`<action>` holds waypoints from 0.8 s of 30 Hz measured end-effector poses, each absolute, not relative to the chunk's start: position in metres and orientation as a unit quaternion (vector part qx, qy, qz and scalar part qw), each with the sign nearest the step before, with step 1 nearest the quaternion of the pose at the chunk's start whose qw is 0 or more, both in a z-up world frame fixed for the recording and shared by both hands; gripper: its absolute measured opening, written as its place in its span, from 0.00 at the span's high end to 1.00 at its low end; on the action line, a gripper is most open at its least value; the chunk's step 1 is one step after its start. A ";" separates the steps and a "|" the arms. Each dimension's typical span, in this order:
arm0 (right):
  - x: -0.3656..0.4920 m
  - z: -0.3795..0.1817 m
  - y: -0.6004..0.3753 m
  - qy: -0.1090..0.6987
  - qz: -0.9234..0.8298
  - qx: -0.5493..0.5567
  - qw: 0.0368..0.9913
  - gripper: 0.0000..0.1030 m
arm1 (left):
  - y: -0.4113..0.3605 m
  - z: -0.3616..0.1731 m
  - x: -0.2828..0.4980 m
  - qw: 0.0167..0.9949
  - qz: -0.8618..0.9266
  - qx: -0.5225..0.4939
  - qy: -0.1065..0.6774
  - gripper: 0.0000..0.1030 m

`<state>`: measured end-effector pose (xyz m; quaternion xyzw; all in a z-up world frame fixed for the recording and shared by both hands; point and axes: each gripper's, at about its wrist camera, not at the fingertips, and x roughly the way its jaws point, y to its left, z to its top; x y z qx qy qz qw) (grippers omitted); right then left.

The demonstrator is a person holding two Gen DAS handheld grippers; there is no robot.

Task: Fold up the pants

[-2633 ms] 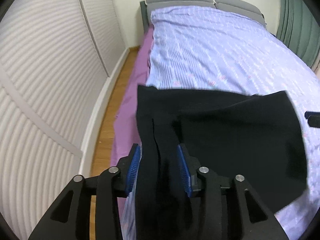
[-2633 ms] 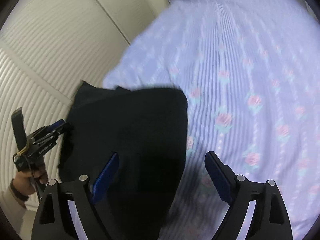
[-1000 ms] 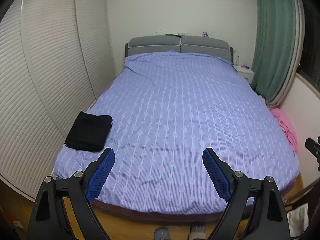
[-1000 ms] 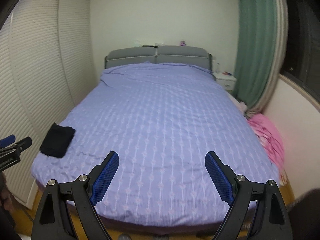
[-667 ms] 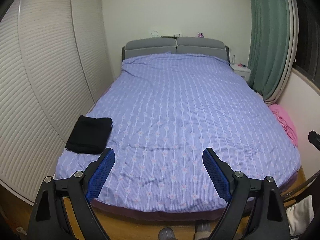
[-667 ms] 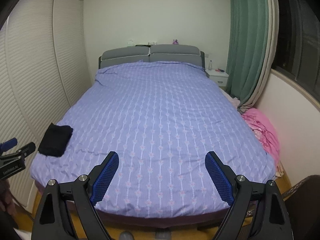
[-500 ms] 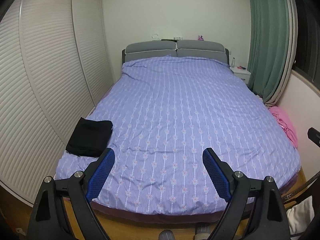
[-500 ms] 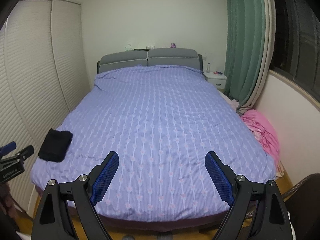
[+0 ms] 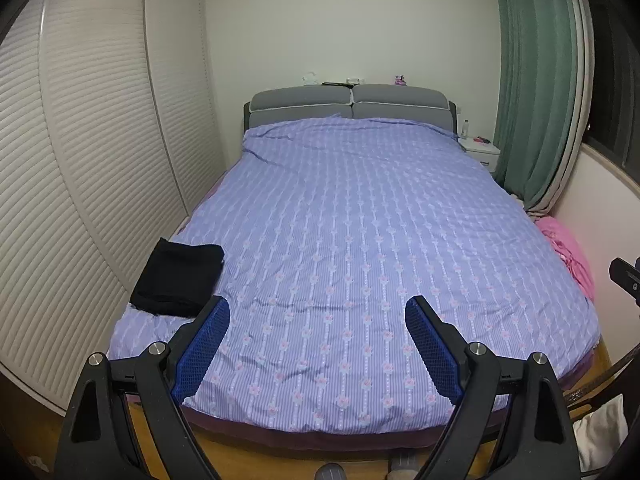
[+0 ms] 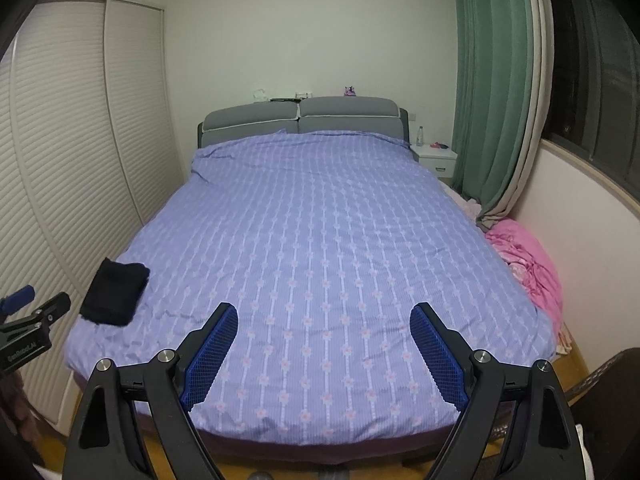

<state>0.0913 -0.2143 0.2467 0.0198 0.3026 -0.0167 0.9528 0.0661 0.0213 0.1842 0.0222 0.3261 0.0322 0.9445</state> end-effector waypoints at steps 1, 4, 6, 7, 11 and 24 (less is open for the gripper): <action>0.091 0.247 -0.215 0.302 -0.017 0.020 0.953 0.14 | 0.021 0.185 0.066 0.945 0.032 0.022 0.326 0.13; 0.090 0.247 -0.215 0.299 -0.016 0.020 0.954 0.14 | 0.021 0.185 0.066 0.945 0.033 0.023 0.325 0.13; 0.089 0.248 -0.217 0.298 -0.016 0.023 0.954 0.14 | 0.020 0.185 0.065 0.945 0.032 0.023 0.324 0.13; 0.089 0.248 -0.218 0.299 -0.015 0.025 0.954 0.14 | 0.019 0.186 0.065 0.945 0.032 0.024 0.324 0.13; 0.089 0.249 -0.219 0.298 -0.015 0.028 0.954 0.14 | 0.017 0.188 0.064 0.946 0.033 0.027 0.322 0.13; 0.090 0.250 -0.221 0.293 -0.015 0.031 0.956 0.14 | 0.014 0.194 0.062 0.949 0.027 0.030 0.312 0.13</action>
